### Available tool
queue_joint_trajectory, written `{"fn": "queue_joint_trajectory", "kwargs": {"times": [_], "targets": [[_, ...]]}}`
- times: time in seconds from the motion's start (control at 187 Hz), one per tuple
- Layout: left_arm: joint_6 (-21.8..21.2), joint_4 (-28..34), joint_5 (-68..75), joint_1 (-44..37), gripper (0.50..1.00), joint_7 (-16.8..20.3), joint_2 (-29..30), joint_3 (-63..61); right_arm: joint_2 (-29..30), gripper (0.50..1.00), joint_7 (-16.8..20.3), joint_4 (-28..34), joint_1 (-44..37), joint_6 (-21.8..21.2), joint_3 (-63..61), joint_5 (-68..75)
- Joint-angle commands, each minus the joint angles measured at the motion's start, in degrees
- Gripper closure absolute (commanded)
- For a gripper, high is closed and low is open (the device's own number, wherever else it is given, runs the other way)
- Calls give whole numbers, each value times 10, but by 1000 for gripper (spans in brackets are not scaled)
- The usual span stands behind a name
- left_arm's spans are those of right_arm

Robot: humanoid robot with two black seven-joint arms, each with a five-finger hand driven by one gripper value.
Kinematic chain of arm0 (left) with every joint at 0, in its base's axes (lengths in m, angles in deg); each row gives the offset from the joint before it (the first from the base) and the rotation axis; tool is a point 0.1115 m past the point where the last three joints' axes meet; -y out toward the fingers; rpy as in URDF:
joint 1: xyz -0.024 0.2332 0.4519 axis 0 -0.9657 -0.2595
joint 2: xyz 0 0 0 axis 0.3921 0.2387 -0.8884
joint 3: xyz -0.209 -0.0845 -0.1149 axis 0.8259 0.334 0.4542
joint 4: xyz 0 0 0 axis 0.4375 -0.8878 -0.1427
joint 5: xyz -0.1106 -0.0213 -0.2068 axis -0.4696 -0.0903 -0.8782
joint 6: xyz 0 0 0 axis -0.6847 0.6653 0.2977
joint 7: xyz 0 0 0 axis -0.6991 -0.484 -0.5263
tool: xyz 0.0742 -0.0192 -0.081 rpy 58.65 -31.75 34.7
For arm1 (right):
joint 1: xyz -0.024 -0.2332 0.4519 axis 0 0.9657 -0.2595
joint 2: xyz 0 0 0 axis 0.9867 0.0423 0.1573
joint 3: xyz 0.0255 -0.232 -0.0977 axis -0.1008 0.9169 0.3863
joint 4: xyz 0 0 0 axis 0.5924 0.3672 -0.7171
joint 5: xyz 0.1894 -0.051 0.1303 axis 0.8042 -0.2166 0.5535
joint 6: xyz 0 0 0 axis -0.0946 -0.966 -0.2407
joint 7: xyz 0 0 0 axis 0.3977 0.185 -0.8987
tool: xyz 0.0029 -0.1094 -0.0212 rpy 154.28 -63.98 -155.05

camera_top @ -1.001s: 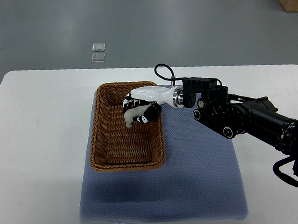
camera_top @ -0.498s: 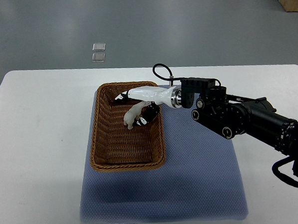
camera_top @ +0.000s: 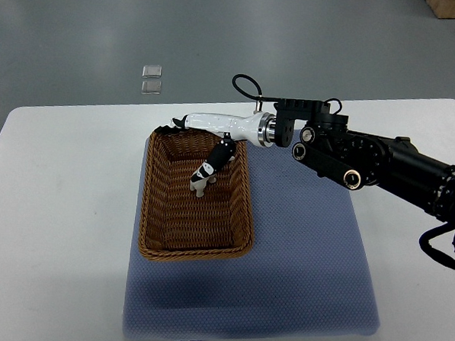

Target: Place white bear in brown basket with right hand

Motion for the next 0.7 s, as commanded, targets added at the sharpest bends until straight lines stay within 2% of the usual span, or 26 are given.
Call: {"fn": "queue_joint_trajectory", "kwargs": {"times": [0.0,0.359,0.562,0.696], "targets": [[0,0,0,0,500,0,0,0,-15,585,3,0,-2,-28,-24,87],[0,0,0,0,500,0,0,0,-101,574,6,-4,48,-26,-34,382],[0,0,0,0,500,0,0,0,-130,574,67,-14,90,-19,-33,579],[0,0,0,0,500,0,0,0,-132,574,82,-39,98,-21,-33,647]]}}
